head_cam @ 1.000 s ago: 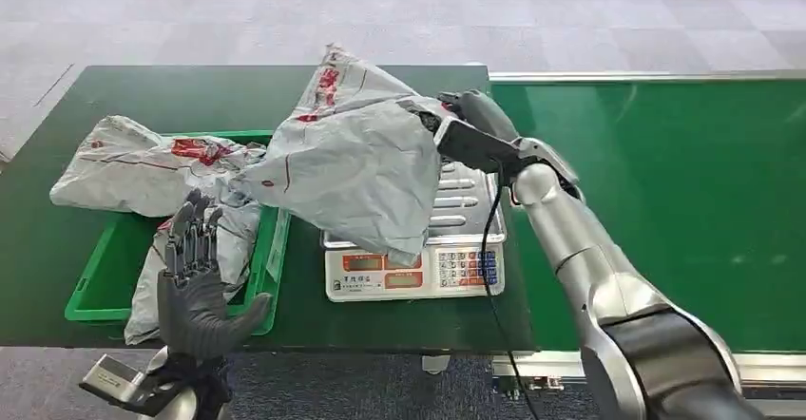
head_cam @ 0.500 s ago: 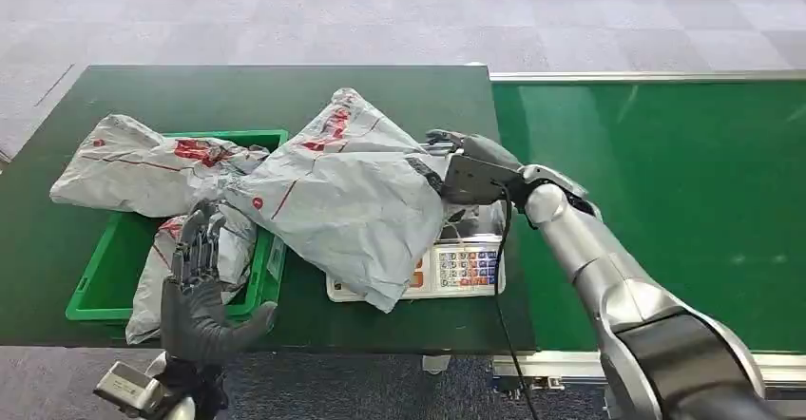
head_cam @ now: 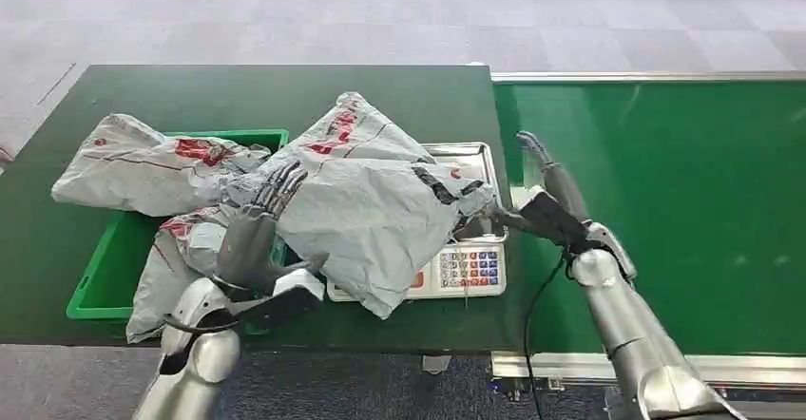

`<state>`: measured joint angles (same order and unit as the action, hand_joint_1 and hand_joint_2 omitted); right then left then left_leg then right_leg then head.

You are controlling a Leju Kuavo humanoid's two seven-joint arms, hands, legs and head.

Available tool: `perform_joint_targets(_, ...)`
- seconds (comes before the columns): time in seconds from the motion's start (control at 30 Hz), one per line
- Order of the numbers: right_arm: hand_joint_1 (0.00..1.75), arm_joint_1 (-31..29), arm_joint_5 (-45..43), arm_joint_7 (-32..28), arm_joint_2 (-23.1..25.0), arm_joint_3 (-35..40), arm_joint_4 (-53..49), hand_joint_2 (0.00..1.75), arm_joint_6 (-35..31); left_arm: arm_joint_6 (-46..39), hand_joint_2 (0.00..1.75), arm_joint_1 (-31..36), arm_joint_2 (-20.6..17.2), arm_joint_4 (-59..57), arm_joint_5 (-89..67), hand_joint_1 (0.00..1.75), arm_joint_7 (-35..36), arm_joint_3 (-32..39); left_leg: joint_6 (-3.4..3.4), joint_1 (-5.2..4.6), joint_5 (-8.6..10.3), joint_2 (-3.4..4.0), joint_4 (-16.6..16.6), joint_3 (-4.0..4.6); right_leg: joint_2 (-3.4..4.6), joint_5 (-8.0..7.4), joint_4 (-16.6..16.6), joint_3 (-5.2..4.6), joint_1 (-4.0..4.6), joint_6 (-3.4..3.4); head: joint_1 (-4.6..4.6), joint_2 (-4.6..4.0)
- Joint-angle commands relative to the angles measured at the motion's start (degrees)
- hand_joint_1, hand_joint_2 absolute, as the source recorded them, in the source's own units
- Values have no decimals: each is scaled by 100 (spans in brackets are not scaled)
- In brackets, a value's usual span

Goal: Moved the parcel from conveyor to table for the left to box.

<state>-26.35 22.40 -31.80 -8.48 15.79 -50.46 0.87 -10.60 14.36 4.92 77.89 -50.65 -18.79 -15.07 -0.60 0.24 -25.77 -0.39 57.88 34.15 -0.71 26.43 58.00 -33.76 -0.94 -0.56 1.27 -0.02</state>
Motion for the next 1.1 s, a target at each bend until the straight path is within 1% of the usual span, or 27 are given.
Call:
perform_joint_targets(0.03, 0, 1775, -402, -476, 808, -1335, -2794, 175, -622, -206, 175, 1971, 260, -2323, -752, 0, 546, -1302, 1, 8, 5, -21, -14, -11, -18, -1, -23, 24, 9, 6, 2, 0)
perform_joint_targets(0.07, 0, 1798, -397, -467, 814, -1328, -2843, 175, -633, -203, 175, 2014, 280, -2367, -749, 0, 555, -1300, -1, 13, 10, -55, -10, -4, -53, 6, -20, 26, 13, 8, 0, 0)
perform_joint_targets(0.1, 0, 1815, -319, -484, 819, -1295, -2962, 175, -676, -157, 175, 2209, 332, -2636, -780, 0, 566, -1367, -1, 7, 10, -50, 2, 9, -47, 7, -5, 6, 8, 6, 2, 0)
perform_joint_targets(0.17, 0, 1873, -426, -625, 924, -1358, -3291, 175, -751, -114, 175, 2598, 514, -3103, -887, 0, 686, -1458, 2, 4, 8, -50, -2, 6, -48, 5, -9, 12, 2, 5, 0, 0)
perform_joint_targets(0.23, 0, 1974, -603, -766, 1041, -1421, -3734, 175, -866, 105, 175, 3084, 835, -3826, -893, 0, 766, -1517, 0, 3, 3, -23, 11, 23, -20, 2, 6, -14, 2, 4, 0, 0)
perform_joint_targets(0.27, 0, 1999, -652, -748, 1040, -1411, -3857, 175, -842, 93, 175, 3279, 973, -4136, -948, 0, 939, -1530, 2, 0, 3, -14, 11, 22, -15, 3, 7, -16, -1, 3, 0, 0)
perform_joint_targets(0.3, 0, 2005, -617, -719, 1050, -1421, -3928, 175, -879, 115, 175, 3417, 1091, -4352, -963, 0, 976, -1549, 2, 5, 6, -29, 14, 25, -27, 2, 5, -14, 4, 5, 0, 0)
perform_joint_targets(0.37, 0, 2030, -568, -623, 1089, -1470, -4042, 175, -945, 125, 175, 3720, 1422, -4985, -882, 0, 952, -1499, 3, 3, 8, -33, 10, 24, -30, 2, 1, -11, 0, 2, 2, 0)
perform_joint_targets(0.4, 0, 2047, -565, -621, 1125, -1511, -4094, 175, -962, 330, 175, 3789, 1508, -5122, -712, 0, 931, -1545, 3, 5, 7, -27, 11, 21, -25, 0, -1, -10, 1, 2, 0, 0)
perform_joint_targets(0.43, 0, 2069, -565, -622, 1146, -1535, -4142, 175, -976, 445, 175, 3792, 1508, -5077, -543, 0, 1020, -1726, 4, 7, 6, -26, 10, 19, -23, -1, -4, -7, 3, 2, 0, 0)
perform_joint_targets(0.47, 0, 2099, -575, -677, 1212, -1582, -4226, 175, -1033, 649, 175, 3830, 1508, -5061, -121, 0, 1177, -2073, 4, 4, 3, -16, 9, 18, -13, -4, -3, -10, 0, -1, 0, 0)
perform_joint_targets(0.5, 0, 2117, -572, -676, 1232, -1584, -4276, 175, -1047, 665, 175, 3850, 1508, -5070, 101, 0, 1281, -2301, 4, 5, 2, -11, 6, 11, -9, -6, -9, -4, 0, 0, 0, -2)
perform_joint_targets(0.53, 0, 2150, -543, -693, 1259, -1560, -4364, 175, -1050, 779, 175, 3910, 1508, -5143, 515, 0, 1497, -2718, 3, -1, 1, -3, 5, 11, -1, -5, -2, -10, -8, 0, 0, 0)
perform_joint_targets(0.57, 0, 2157, -536, -693, 1266, -1548, -4378, 175, -1054, 720, 175, 3922, 1508, -5178, 637, 0, 1524, -2851, 3, 0, 1, -12, 3, 9, -9, -4, -7, -5, -7, 1, 0, 0)
perform_joint_targets(0.63, 0, 2141, -473, -697, 1281, -1492, -4386, 175, -1070, 887, 175, 4004, 1508, -5371, 1197, 0, 1675, -3349, 1, 2, -1, -1, 6, 9, 1, -5, -3, -10, -5, 1, 0, 0)
perform_joint_targets(0.7, 0, 2111, -447, -703, 1309, -1422, -4353, 175, -1097, 804, 175, 4013, 1508, -5525, 1585, 0, 1772, -3759, 1, 0, 0, 0, 2, 6, 4, -6, -7, -7, -5, 2, 0, 0)
perform_joint_targets(0.8, 0, 2114, -398, -735, 1359, -1349, -4364, 175, -1122, 792, 175, 3951, 1508, -5633, 1815, 0, 1907, -4073, 1, -2, -1, 15, 0, 2, 19, -9, -6, -10, -5, 1, 0, 0)
perform_joint_targets(0.9, 0, 2114, -398, -735, 1359, -1349, -4364, 175, -1122, 792, 175, 3951, 1508, -5633, 1815, 0, 1907, -4073, 1, -2, 0, 19, -1, 3, 29, -11, -6, -12, -3, 1, 0, 0)
perform_joint_targets(1.0, 0, 2095, -319, -789, 1477, -1340, -4461, 175, -1091, 1005, 175, 3873, 1508, -5751, 1932, 0, 2270, -4571, 1, -1, 0, 19, 1, 5, 30, -10, -6, -13, -2, 1, 0, 0)
perform_joint_targets(1.07, 0, 2117, -250, -788, 1540, -1338, -4549, 175, -1113, 923, 175, 3804, 1508, -5857, 2119, 0, 2691, -4820, 1, 0, -1, 24, -4, -3, 36, -12, -11, -7, -1, 2, 0, 0)
perform_joint_targets(1.1, 0, 2128, -234, -781, 1540, -1329, -4572, 175, -1125, 881, 175, 3790, 1508, -5874, 2184, 0, 2688, -4897, 1, -3, -1, 23, -5, -3, 34, -10, -9, -7, -4, 1, 0, 0)
